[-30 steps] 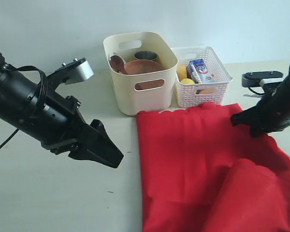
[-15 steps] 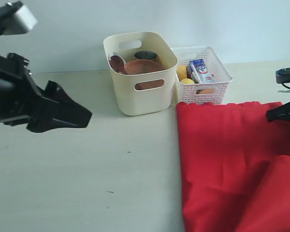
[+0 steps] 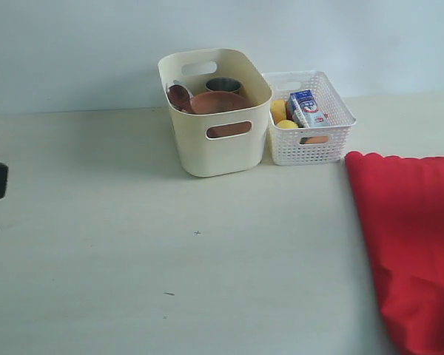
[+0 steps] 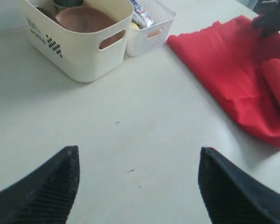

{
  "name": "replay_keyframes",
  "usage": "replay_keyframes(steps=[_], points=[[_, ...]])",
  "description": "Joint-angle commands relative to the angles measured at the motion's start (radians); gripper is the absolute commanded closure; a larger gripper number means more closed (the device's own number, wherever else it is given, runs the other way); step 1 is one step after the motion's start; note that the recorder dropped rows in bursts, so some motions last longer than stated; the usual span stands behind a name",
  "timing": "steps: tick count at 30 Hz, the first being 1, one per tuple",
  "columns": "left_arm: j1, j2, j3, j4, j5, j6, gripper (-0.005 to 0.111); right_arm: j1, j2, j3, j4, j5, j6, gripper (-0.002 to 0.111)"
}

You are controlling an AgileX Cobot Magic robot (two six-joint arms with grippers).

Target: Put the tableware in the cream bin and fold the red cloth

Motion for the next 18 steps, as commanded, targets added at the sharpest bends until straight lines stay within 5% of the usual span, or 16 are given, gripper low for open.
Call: replay_keyframes(steps=[1, 9, 18], points=[[0.002, -0.150, 0.060, 0.014, -0.011, -0.026, 0.038, -0.037, 0.052, -0.070, 0.015, -0.005, -0.014, 0.108], [0.002, -0.295, 0.149, 0.161, -0.099, -0.212, 0.038, -0.037, 0.165, -0.289, 0.195, 0.011, -0.123, 0.108], [0.002, -0.337, 0.170, 0.178, -0.116, -0.245, 0.038, -0.046, 0.448, -0.749, 0.340, 0.127, -0.119, 0.108]])
